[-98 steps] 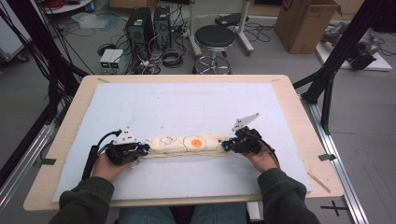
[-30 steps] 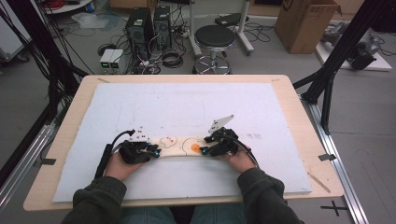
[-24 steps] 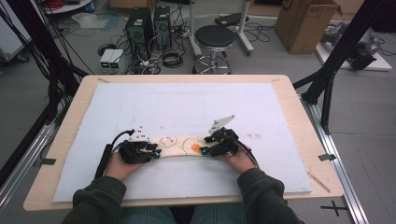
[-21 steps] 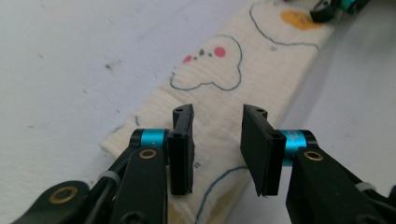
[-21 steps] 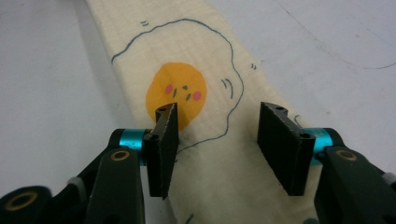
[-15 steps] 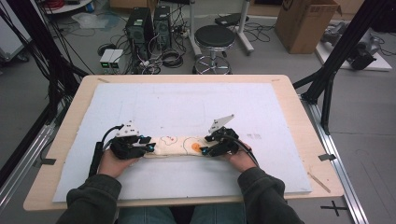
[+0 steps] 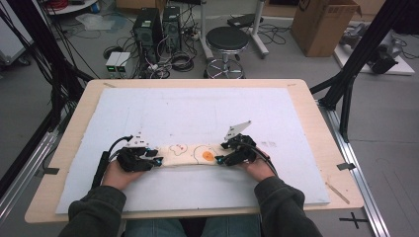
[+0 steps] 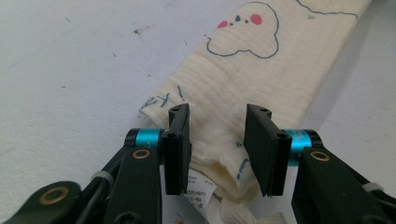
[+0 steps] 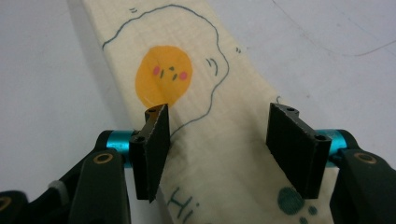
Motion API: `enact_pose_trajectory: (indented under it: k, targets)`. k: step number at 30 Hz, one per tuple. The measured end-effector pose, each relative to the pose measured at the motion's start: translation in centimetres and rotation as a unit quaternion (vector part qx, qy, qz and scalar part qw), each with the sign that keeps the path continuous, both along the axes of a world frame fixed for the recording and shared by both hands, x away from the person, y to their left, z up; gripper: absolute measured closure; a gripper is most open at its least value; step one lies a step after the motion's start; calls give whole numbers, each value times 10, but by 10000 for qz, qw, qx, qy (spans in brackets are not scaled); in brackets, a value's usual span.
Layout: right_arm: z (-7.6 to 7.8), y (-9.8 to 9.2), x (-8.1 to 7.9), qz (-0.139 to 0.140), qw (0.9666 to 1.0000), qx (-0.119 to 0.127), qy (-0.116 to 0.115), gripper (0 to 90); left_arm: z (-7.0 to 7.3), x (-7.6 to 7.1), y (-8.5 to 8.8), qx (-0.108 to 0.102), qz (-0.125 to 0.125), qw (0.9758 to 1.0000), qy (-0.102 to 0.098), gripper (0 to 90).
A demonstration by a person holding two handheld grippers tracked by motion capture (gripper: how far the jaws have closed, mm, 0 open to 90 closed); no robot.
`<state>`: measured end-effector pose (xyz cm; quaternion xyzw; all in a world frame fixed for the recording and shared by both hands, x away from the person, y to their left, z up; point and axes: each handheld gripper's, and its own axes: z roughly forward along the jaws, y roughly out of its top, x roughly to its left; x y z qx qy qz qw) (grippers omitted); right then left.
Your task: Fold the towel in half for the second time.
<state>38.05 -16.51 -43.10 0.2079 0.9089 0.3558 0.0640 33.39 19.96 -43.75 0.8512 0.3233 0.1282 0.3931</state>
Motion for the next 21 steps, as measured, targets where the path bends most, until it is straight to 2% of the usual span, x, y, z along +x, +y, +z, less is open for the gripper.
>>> enact_pose_trajectory:
  k: [12, 17, 21]
  targets:
    - [-2, -25, 4, -92, 9997, 77, 191, 373, -1, 0, 0, -8, -21, 10000, -15, 601]
    - [-3, -34, 4, -102, 9998, 73, 163, 375, -1, 0, 0, -15, -19, 10000, -17, 601]
    - [-5, -42, 2, -114, 9996, 194, 166, 383, -1, 0, 0, -4, -20, 10000, -25, 600]
